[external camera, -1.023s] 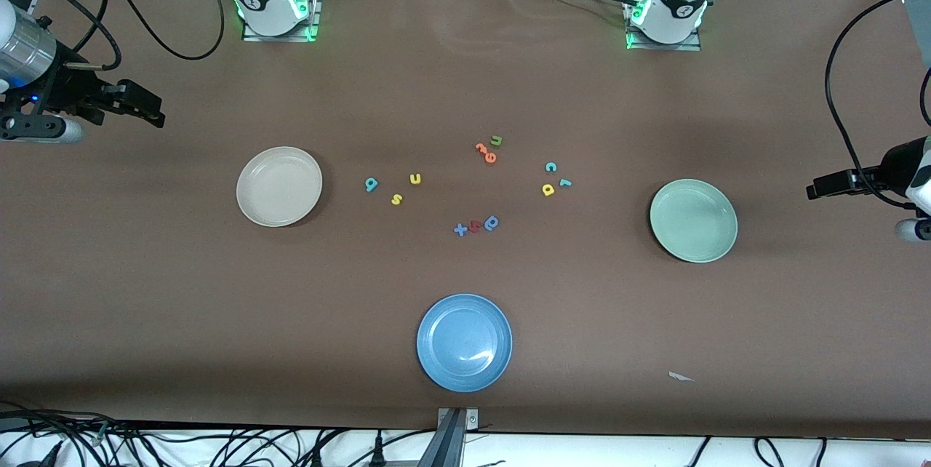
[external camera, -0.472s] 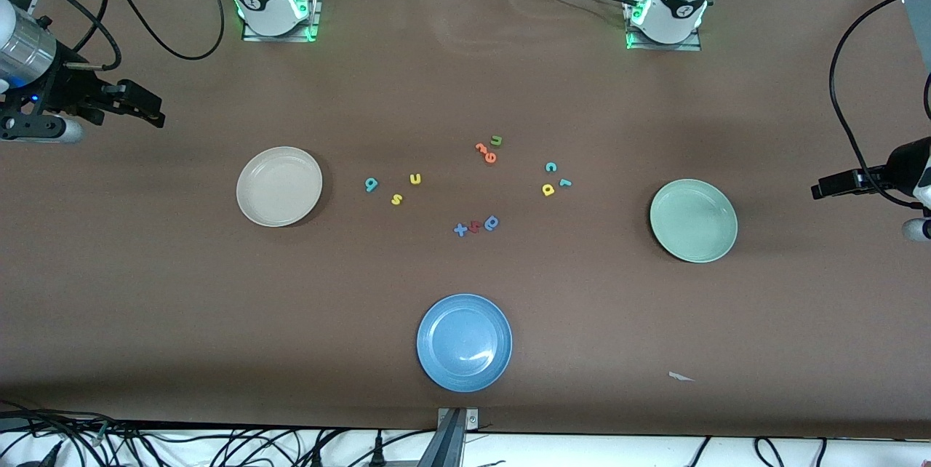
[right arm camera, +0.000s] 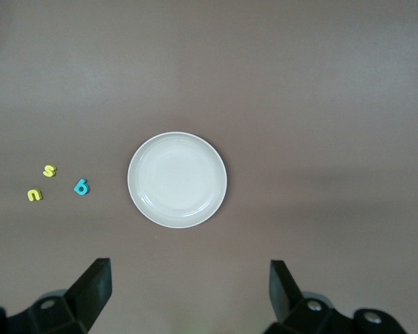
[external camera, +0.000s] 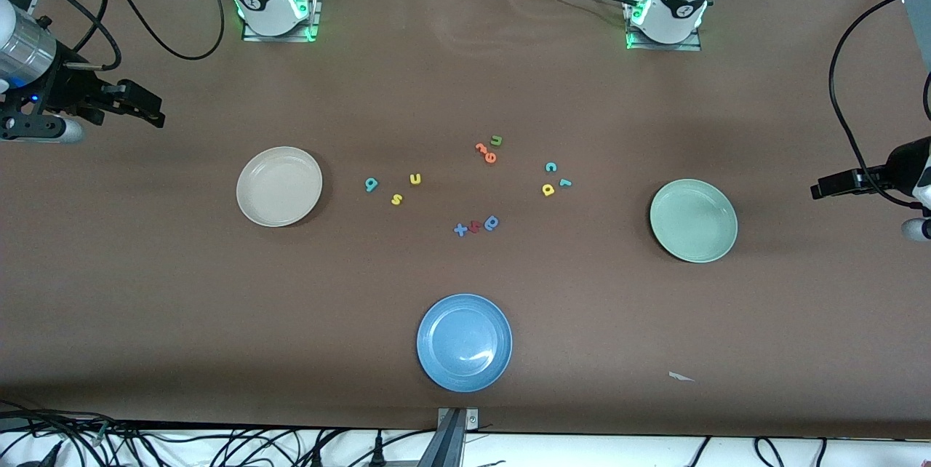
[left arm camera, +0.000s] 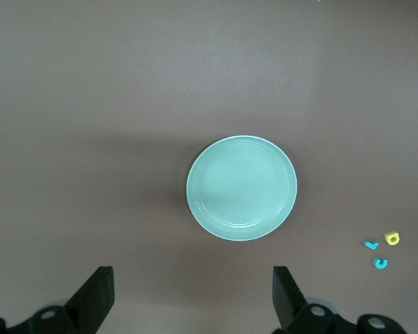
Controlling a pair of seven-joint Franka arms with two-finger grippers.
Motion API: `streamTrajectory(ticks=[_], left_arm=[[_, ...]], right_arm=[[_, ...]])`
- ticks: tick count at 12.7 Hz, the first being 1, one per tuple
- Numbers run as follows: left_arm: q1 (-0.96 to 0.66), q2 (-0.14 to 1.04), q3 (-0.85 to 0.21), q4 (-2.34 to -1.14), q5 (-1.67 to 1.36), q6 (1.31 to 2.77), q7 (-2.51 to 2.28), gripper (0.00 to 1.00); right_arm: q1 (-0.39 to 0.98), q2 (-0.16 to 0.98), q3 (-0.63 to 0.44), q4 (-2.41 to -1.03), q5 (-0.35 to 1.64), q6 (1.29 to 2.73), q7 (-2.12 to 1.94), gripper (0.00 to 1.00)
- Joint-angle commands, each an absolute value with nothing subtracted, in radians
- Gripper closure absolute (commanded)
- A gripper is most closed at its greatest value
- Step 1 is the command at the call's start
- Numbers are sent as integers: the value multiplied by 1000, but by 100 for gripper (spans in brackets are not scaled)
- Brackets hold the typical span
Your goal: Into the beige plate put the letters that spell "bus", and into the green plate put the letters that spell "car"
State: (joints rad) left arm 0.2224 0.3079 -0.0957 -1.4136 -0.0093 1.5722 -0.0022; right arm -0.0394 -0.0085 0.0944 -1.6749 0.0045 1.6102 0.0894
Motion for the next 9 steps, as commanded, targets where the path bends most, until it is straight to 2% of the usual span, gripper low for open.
streamTrajectory(ticks=[1,9], left_arm=[[227,290,-100,-1419,-21,1566,-12,0],[222,290,-104,-1420,-23,1566,-18,0]], right_arm=[[-54,-25,104,-1683,17,1601,72,0],[-54,-25,104,-1683,17,1601,72,0]])
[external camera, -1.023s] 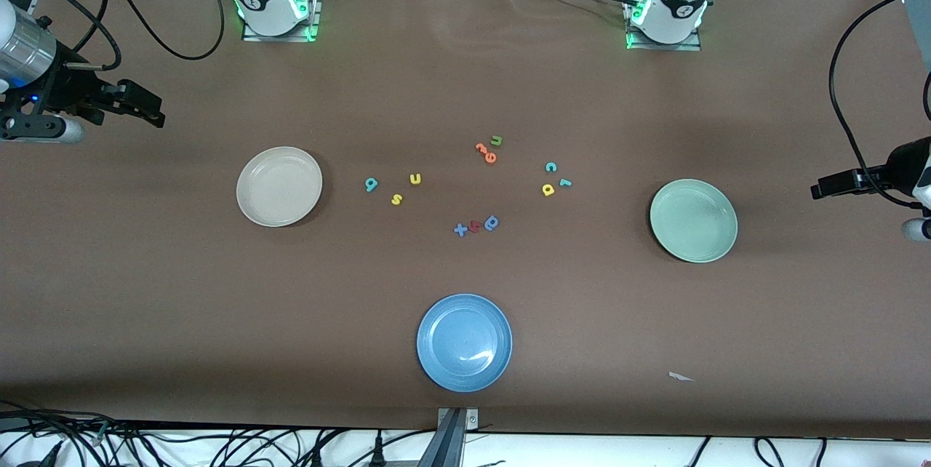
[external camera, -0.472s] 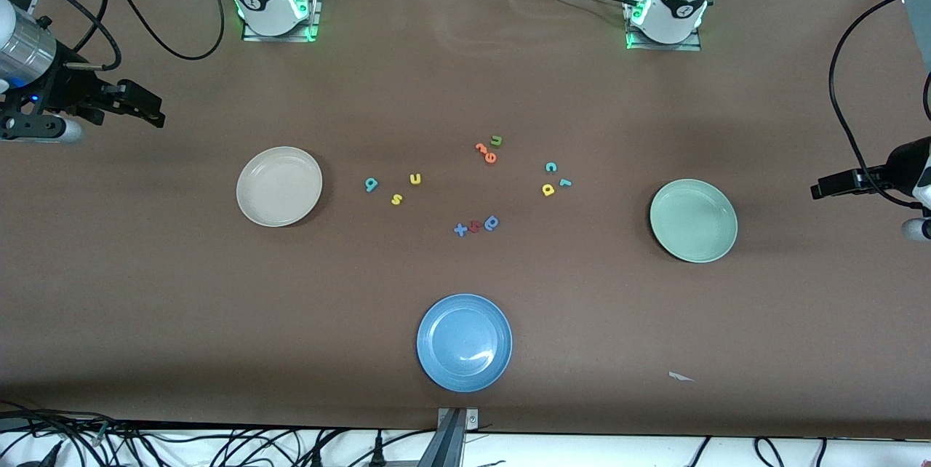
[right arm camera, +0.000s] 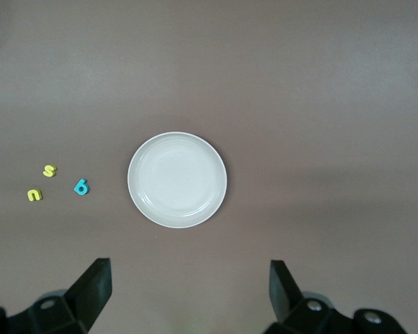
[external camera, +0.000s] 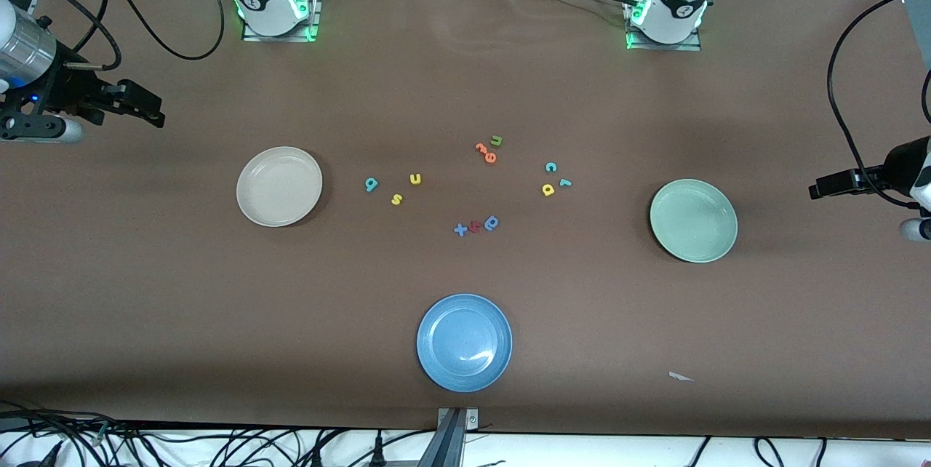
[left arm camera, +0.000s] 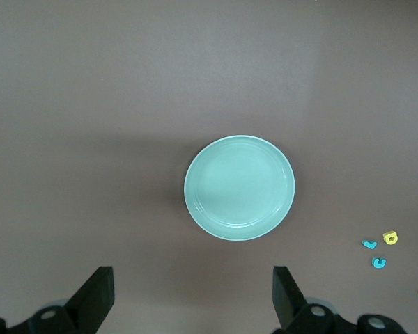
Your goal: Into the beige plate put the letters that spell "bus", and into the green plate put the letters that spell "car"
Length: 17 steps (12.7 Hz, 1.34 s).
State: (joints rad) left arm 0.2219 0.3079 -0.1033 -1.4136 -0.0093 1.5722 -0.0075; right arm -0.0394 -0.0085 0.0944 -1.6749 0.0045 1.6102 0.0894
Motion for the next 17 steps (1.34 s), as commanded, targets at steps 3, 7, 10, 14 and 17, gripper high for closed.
streamTrajectory(ticks=[3,7,10,14,17], left_arm=[[222,291,-104,-1420,-23,1566,-17,0],[210,296,-107,-1420,-28,1566,-18,0],[207,298,-112,-1427,-29,1563,-17,0],[201,301,-123,-1424,-29,1539,-15,0],[201,301,-123,-1424,-29,1540,-15,0]], right_arm=[[-54,-25,104,-1681,17,1601,72,0],[-54,-25,104,-1683,17,1601,72,0],[-54,-25,104,-1683,17,1601,72,0],[-54,-25,104,-1681,17,1601,72,0],[-54,-25,104,-1683,17,1601,72,0]])
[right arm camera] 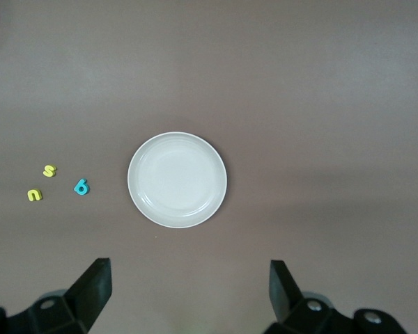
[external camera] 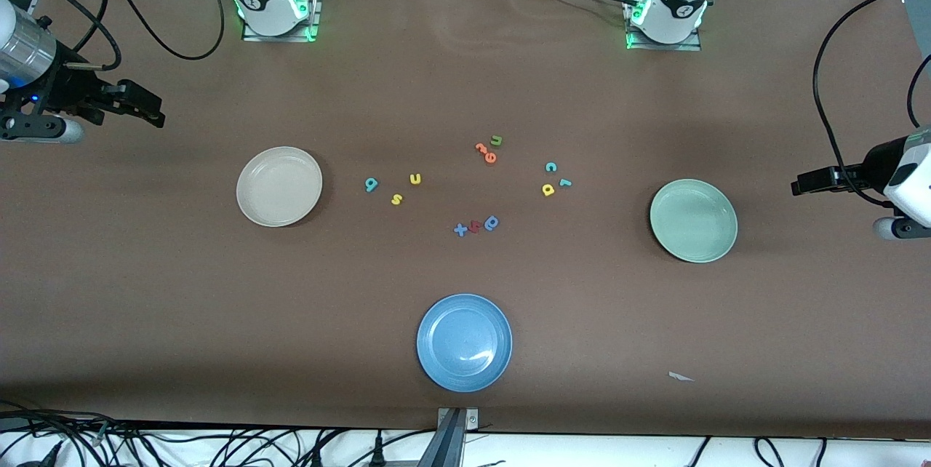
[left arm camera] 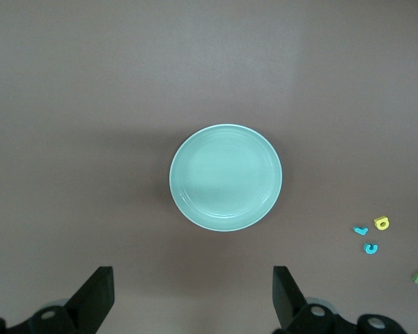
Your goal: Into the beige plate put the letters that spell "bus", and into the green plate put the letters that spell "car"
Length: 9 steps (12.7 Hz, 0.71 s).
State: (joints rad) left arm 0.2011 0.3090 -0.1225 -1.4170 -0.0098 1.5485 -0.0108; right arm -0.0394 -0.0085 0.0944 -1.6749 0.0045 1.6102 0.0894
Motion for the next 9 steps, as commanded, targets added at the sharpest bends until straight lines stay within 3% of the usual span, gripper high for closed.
streamTrajectory(ticks=[1,9], left_arm=[[201,301,-123,-1424,-29,1540,-15,0],[183,304,-126,-1433,-102,1543,-24,0]], right_arm=[[-54,-25,104,-1683,17,1601,72,0],[-52,-25,104,-1683,17,1601,72,0]])
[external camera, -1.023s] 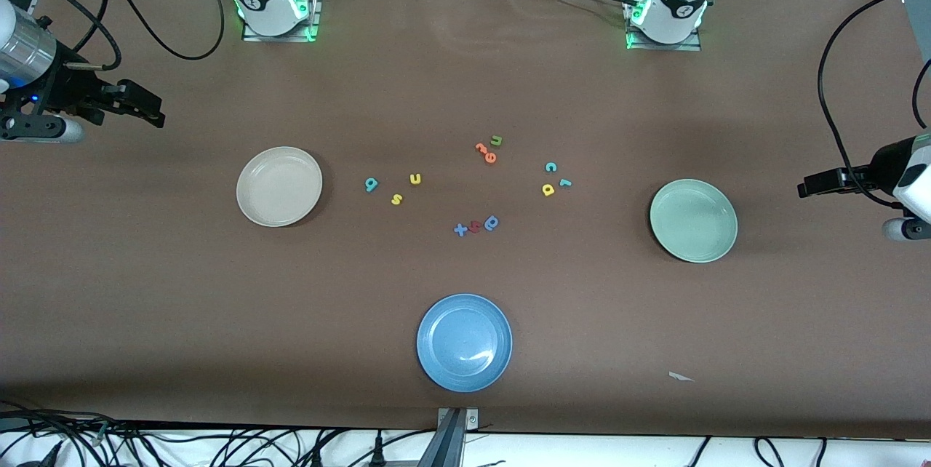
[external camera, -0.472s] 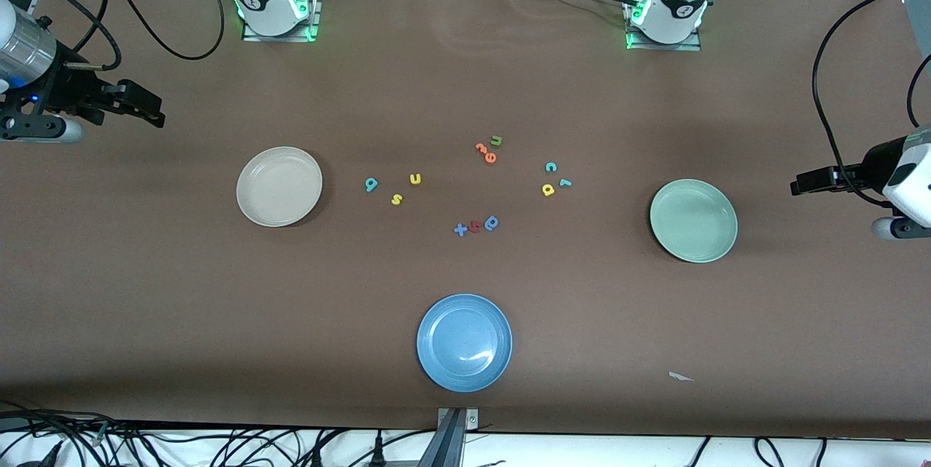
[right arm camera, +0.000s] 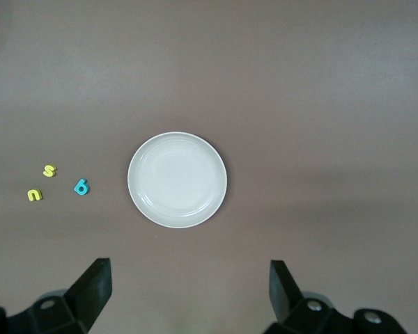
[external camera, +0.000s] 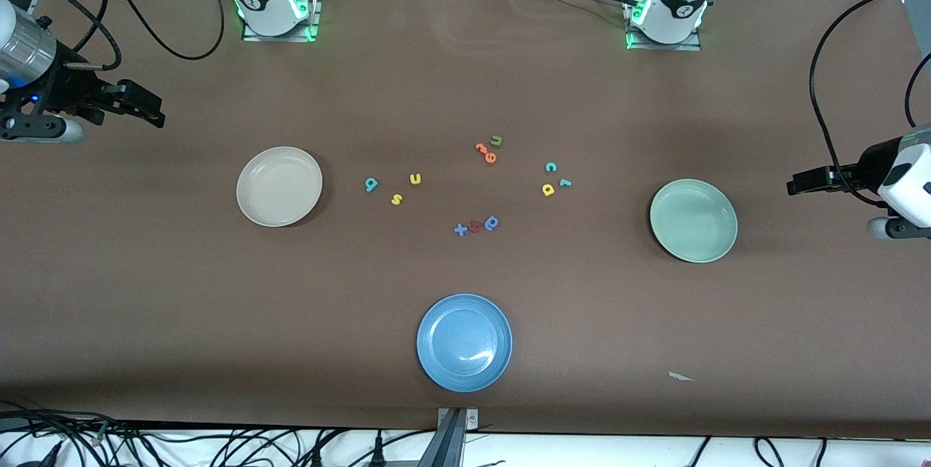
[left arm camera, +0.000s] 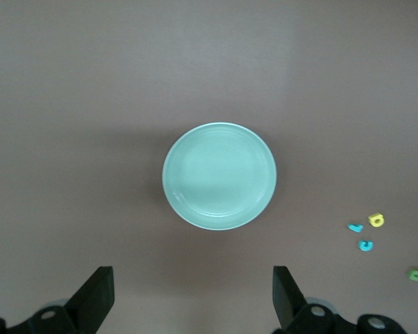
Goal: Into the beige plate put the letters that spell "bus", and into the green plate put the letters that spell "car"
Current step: 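Move the right gripper toward the teal b while the left gripper reaches letters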
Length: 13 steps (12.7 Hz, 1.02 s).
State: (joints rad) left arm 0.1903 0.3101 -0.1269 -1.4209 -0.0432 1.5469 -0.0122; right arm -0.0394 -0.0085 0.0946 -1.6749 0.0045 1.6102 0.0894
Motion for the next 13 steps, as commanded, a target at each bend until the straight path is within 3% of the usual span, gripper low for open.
streamTrajectory(ticks=[1,6,13], left_arm=[[181,311,-126,-1433,-153,1546,-49,0],[39,347,-127,-1463,-173,1586,-291,0],[-187,354,-141,-1721,-176,1995,-717,0]], right_arm=[[-52,-25,104,-1683,17,1601,74,0],[-52,-23,112,-1683,15,1603,84,0],[59,81,132,-1701,17,1682,243,0]])
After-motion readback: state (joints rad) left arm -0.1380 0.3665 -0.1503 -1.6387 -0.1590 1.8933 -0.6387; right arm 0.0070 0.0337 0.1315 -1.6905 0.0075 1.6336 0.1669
